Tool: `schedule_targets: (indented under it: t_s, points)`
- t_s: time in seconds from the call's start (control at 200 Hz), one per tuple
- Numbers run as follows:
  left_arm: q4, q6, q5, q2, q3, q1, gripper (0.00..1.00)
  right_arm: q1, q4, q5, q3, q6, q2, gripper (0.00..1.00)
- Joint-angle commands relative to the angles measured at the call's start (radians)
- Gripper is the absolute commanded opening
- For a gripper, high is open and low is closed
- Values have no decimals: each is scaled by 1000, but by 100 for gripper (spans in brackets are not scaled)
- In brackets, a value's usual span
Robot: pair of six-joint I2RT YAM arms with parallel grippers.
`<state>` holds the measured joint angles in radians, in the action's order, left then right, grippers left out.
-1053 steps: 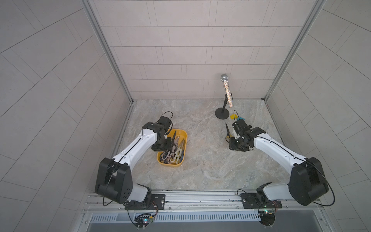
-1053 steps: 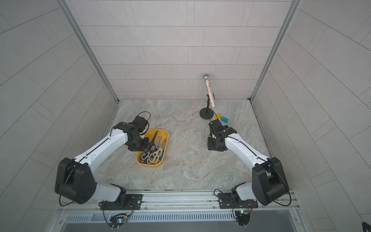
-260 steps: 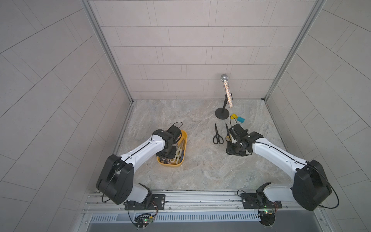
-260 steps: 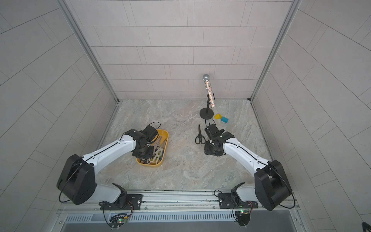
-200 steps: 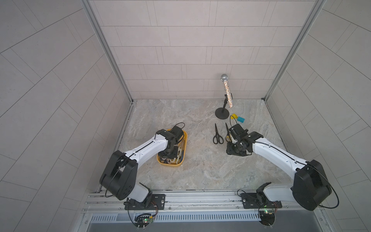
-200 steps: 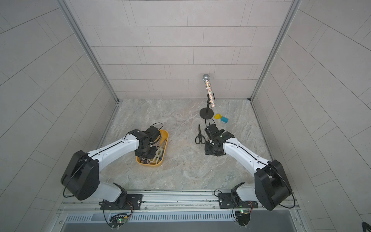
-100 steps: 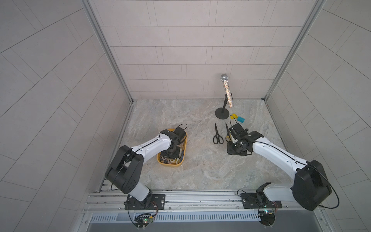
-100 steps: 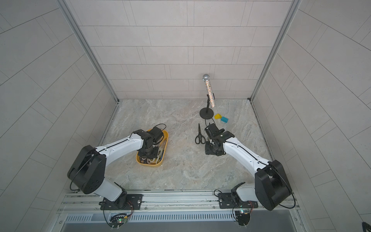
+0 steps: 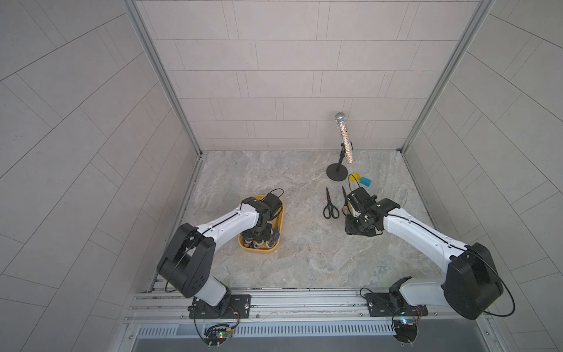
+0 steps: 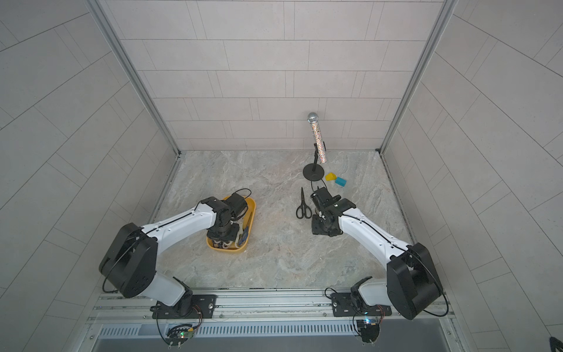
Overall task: Take the scissors out of the storage box
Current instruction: Pick up the scissors from the storage box, then place the scissors at the center of the board.
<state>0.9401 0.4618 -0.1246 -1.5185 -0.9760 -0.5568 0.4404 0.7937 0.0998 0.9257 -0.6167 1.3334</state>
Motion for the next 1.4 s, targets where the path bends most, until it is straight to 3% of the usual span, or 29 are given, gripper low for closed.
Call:
schedule_targets:
  t_s: [0.0,0.28,0.555,0.785,0.941,1.191,1.396]
  points:
    - [84,1,-72,72,-31,12,0,4,27,-20,11,6,-17,48]
    - [108,34,-71,170,-78,40,0,4,22,-19,9,8,-23,48]
    - [185,21,-213,119,-133,47,0,4,24,-26,10,8,-33,48]
    - [215,13,-261,99,-146,60,0,3,27,-34,10,14,-40,48]
    - [187,15,-150,116,-184,60,0,3,27,-33,9,14,-35,48]
    - [77,143,110,90,-250,30,0,-25,13,3,-18,15,-30,49]
    - [-99,258,185,4,-284,-27,0,-59,21,23,-27,39,-40,49]
